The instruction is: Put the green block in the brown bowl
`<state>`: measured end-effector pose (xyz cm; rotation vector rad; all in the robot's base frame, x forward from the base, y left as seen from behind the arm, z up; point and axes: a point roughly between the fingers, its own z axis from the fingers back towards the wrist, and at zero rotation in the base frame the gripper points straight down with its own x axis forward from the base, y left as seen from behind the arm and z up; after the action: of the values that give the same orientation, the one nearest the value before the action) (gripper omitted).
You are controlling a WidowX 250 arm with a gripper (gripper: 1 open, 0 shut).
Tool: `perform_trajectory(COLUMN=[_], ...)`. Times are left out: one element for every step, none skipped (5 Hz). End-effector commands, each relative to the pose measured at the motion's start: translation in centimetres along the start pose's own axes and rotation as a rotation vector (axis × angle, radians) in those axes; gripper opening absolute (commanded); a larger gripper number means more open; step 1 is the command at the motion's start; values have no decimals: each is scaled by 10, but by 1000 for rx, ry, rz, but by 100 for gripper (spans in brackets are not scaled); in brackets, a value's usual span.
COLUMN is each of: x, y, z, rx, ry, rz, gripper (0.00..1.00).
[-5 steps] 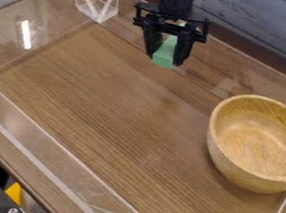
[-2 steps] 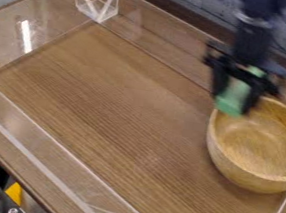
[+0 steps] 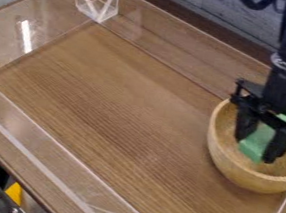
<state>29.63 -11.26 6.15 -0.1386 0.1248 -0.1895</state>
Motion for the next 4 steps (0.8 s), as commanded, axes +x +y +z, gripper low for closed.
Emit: perform_trajectory(x=[3, 2, -4, -11], y=[6, 18, 16, 5], z=[26, 26, 35, 43], rx=[-15, -20, -25, -23], ry=[-94, -107, -125, -134], rz=[-40, -62, -65, -103], gripper=[0, 0, 0, 0])
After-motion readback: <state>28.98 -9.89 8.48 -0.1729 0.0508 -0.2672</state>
